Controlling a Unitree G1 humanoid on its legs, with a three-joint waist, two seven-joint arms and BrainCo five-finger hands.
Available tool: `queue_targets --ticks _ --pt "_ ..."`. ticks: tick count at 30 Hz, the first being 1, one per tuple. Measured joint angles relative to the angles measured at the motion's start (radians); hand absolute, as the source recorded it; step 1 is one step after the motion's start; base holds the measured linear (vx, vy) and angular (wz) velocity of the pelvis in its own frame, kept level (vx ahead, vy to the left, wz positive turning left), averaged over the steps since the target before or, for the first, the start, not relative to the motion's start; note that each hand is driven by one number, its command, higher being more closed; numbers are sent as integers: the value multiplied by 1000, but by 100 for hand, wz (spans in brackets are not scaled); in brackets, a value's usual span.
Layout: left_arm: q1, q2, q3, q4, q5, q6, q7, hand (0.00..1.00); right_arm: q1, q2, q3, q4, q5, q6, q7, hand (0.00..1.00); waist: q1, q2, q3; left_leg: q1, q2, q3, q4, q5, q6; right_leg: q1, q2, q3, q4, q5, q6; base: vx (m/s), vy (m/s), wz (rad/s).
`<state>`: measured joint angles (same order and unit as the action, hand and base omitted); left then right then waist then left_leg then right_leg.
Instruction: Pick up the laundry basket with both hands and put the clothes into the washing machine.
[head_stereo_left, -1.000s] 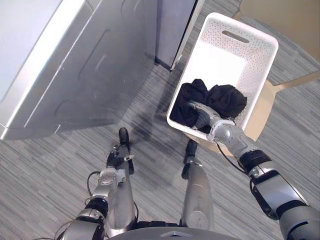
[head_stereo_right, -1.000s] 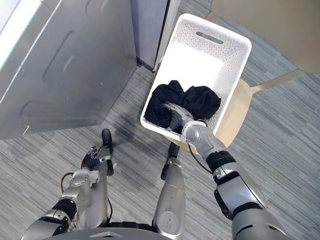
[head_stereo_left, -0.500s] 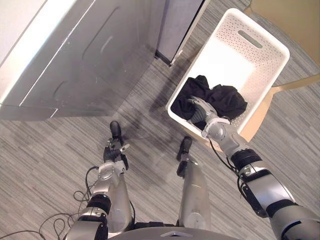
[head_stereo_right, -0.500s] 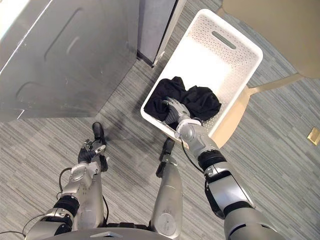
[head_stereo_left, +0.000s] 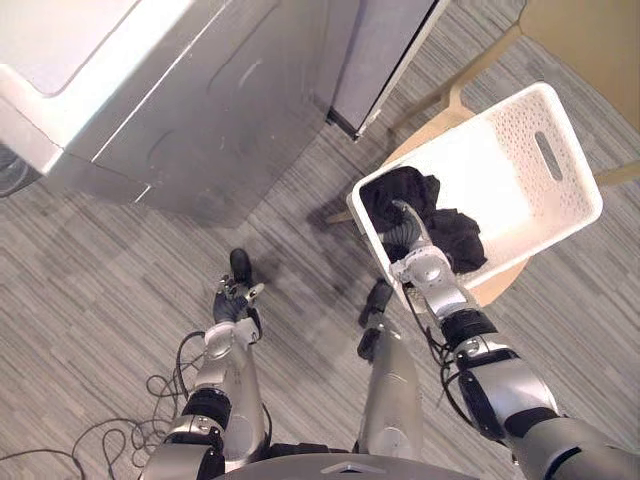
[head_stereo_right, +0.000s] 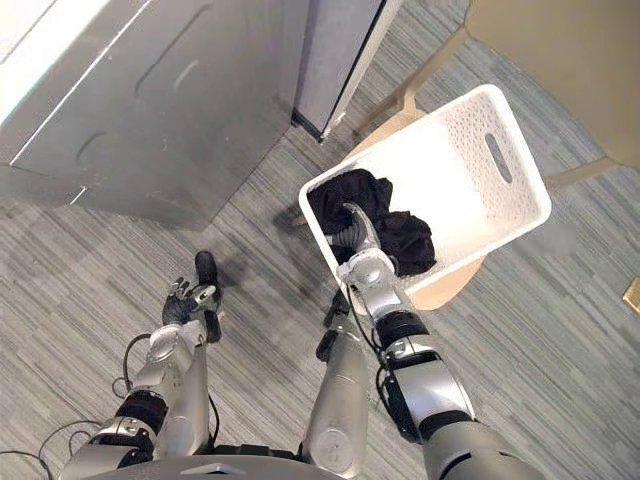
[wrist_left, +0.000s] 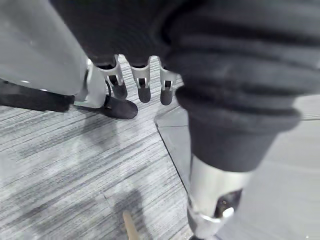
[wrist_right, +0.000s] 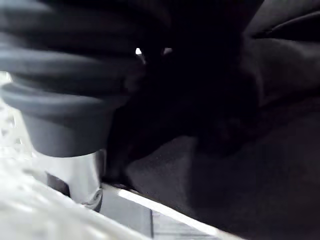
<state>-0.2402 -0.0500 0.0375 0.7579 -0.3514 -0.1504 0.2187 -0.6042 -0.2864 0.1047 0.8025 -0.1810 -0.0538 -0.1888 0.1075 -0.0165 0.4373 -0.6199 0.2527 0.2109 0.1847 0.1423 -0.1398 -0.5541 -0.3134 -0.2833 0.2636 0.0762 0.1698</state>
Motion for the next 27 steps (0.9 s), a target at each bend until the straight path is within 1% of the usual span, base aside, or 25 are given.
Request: queue_targets --ticks 1,2,4,5,7,11,12,13,14,16,17,19,20,21,23,24,25,27 --pt "2 0 0 0 0 0 0 0 14 16 -29 -2 53 8 -9 100 4 0 0 20 0 5 -17 2 -2 15 0 -4 0 0 -1 -24 -70 17" --pt "4 0 0 0 0 0 0 0 17 27 -51 -4 83 11 -12 100 4 0 0 34 0 8 -27 5 -8 26 0 -5 0 2 -3 -17 -78 13" --pt "18 1 0 -1 0 0 0 0 54 52 -114 -30 194 13 -31 100 4 0 0 76 0 13 -52 11 -17 56 3 -6 -5 3 -5 -20 -93 3" --pt "23 1 0 -1 0 0 0 0 68 56 -130 -46 211 13 -35 100 2 0 0 87 0 13 -57 11 -18 65 4 -7 -9 3 -5 -11 -71 -5" --pt "45 2 -1 1 1 4 -1 0 117 78 -201 -96 287 13 -40 100 -1 0 0 140 0 16 -76 18 -27 106 8 -6 -17 4 -6 -1 -73 -8" --pt "75 13 -26 4 5 12 -6 0 194 87 -281 -190 362 7 -41 100 -6 0 -1 232 0 27 -112 24 -36 175 13 -6 -25 4 -6 24 -73 -5" --pt "80 15 -39 5 8 14 -9 0 211 87 -301 -213 381 3 -40 100 -7 0 -1 255 0 31 -128 31 -45 190 14 -6 -27 4 -5 38 -78 -3" --pt "83 24 -43 11 14 15 -11 0 228 87 -320 -232 392 -2 -40 100 -8 0 -1 278 -1 31 -146 37 -46 207 16 -7 -30 4 -5 62 -84 -2" --pt "93 32 -55 28 33 18 -18 0 259 88 -350 -250 402 -11 -39 100 -14 0 -15 314 -2 28 -185 60 -46 229 23 -10 -36 3 -2 60 -63 -1" --pt "102 35 -60 50 44 23 -29 0 282 88 -372 -258 412 -10 -39 100 -21 2 -36 330 -3 27 -211 74 -47 239 26 -14 -43 -1 3 88 -66 -2" --pt "119 35 -62 72 59 25 -39 0 312 88 -403 -272 413 -10 -38 100 -30 3 -63 357 -7 20 -243 101 -44 256 30 -25 -50 -6 8 103 -59 -1" --pt "132 39 -66 97 75 32 -52 0 337 89 -436 -275 420 -10 -38 100 -40 1 -88 390 -14 11 -262 122 -40 293 35 -27 -63 -3 13 116 -45 3" --pt "137 41 -68 100 83 34 -53 0 345 89 -445 -275 421 -10 -38 100 -44 2 -98 396 -18 9 -261 120 -40 306 35 -28 -69 -5 15 134 -37 12" --pt "151 47 -68 102 92 34 -59 0 360 89 -454 -275 433 -11 -37 100 -52 2 -128 405 -22 8 -261 120 -30 324 35 -29 -86 -5 18 137 -33 6" --pt "165 62 -68 108 101 34 -72 0 366 89 -463 -274 452 -12 -33 100 -54 5 -158 431 -27 10 -261 111 -28 358 35 -28 -117 1 27 139 -30 -3" --pt "174 73 -68 114 102 34 -78 0 366 88 -466 -274 454 -12 -32 100 -59 10 -188 434 -31 11 -261 106 -27 370 36 -28 -137 6 30 146 -22 -3" --pt "179 81 -68 116 107 34 -82 0 364 85 -467 -274 452 -12 -30 0 -61 15 -199 450 -34 13 -261 100 -26 390 37 -28 -155 11 32 134 -19 -3" --pt "188 93 -67 116 120 34 -90 0 366 84 -466 -273 449 -12 -19 0 -62 19 -207 475 -35 14 -261 91 -28 423 40 -28 -177 16 35 88 -12 -5"
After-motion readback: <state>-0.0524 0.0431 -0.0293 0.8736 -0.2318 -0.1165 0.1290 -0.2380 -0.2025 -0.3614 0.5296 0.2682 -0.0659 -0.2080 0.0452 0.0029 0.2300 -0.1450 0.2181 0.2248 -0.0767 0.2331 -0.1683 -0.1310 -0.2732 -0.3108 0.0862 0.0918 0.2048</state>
